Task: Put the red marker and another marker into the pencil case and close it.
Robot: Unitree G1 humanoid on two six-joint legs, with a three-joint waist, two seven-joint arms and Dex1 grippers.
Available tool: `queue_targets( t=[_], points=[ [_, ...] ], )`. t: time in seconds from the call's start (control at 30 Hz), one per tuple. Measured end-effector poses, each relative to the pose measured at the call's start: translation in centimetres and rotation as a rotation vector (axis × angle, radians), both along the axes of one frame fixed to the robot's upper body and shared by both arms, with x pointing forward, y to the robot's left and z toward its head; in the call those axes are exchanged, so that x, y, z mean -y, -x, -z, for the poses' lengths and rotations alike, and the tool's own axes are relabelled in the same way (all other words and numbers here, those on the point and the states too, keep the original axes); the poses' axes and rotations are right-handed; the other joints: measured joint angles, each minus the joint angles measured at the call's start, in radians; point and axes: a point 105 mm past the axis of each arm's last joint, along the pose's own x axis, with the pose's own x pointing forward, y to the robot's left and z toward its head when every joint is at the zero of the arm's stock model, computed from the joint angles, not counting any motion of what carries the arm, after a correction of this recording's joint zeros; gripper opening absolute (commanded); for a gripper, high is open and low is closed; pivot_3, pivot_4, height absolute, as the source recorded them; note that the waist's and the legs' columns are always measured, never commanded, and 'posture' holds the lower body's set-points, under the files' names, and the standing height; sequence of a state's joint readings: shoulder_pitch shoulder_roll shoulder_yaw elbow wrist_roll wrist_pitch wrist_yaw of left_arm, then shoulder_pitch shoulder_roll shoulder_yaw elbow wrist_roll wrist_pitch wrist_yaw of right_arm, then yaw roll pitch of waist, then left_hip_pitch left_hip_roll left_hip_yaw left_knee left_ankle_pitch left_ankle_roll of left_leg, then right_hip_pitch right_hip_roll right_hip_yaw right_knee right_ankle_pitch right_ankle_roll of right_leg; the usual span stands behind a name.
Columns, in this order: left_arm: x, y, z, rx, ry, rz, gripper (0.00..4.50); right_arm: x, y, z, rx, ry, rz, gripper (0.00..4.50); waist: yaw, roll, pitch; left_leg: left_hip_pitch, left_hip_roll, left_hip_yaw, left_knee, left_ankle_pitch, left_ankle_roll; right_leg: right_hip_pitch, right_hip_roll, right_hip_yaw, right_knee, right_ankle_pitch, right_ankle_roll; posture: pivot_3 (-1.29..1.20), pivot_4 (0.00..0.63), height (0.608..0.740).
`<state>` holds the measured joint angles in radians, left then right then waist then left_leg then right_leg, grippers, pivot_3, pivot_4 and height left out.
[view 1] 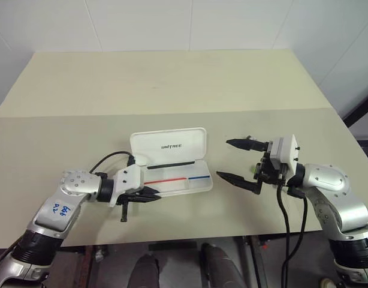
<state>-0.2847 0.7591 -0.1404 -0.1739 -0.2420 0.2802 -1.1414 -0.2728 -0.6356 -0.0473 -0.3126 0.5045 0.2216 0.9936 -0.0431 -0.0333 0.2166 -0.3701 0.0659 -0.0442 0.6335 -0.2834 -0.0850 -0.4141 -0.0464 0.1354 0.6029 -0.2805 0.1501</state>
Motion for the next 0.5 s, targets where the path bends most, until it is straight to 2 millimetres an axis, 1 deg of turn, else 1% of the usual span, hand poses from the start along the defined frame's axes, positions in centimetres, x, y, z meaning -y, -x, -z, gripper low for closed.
queue_targets(
  t=[0.03,0.13,0.23,0.33,0.37,0.5],
  points=[
    [0.2,-0.1,0.0,0.005,0.002,0.007,0.02,0.0,0.0,0.0,0.001,-0.002,-0.001,4.5,0.003,0.0,0.0,0.0,0.0,0.0,0.0,0.0,0.0,0.0,0.0,0.0,0.0,0.0,0.0,0.0,0.15,0.74],
    [0.5,-0.5,-0.1,0.011,0.009,0.019,0.74,-0.1,-0.1,-0.3,0.011,-0.004,-0.004,4.5,0.009,0.0,0.0,0.0,0.0,0.0,0.001,0.0,0.0,0.0,0.0,0.0,0.001,0.0,0.0,0.0,0.15,0.74],
    [0.8,-1.0,-0.2,0.035,0.021,0.026,1.7,-0.3,-0.2,-0.6,0.021,-0.01,-0.008,4.5,0.01,0.0,0.0,0.0,0.0,0.0,0.002,0.0,0.0,0.0,0.0,0.0,0.001,0.0,0.0,0.0,0.15,0.74],
    [1.0,-1.1,-0.9,0.076,0.036,0.044,2.72,-0.3,-0.5,-0.5,0.017,-0.015,-0.006,4.5,0.011,0.0,0.0,0.0,0.0,0.0,0.002,0.0,0.0,0.0,0.0,0.0,0.001,0.0,0.0,0.0,0.15,0.74],
    [1.0,-0.9,-1.2,0.084,0.053,0.05,2.72,-0.3,-0.6,-0.4,0.013,-0.016,-0.005,4.5,0.01,0.0,0.0,0.0,0.0,0.0,0.002,0.0,0.0,0.0,0.0,0.0,0.001,0.0,0.0,0.0,0.15,0.74],
    [0.7,0.3,-3.9,0.153,0.133,0.077,2.72,-0.9,-1.0,-0.1,-0.004,-0.026,-0.028,4.5,0.003,0.0,0.0,0.001,0.0,0.0,0.001,0.0,0.0,0.0,0.0,0.0,0.003,0.001,0.002,0.0,0.15,0.74]
  ],
)
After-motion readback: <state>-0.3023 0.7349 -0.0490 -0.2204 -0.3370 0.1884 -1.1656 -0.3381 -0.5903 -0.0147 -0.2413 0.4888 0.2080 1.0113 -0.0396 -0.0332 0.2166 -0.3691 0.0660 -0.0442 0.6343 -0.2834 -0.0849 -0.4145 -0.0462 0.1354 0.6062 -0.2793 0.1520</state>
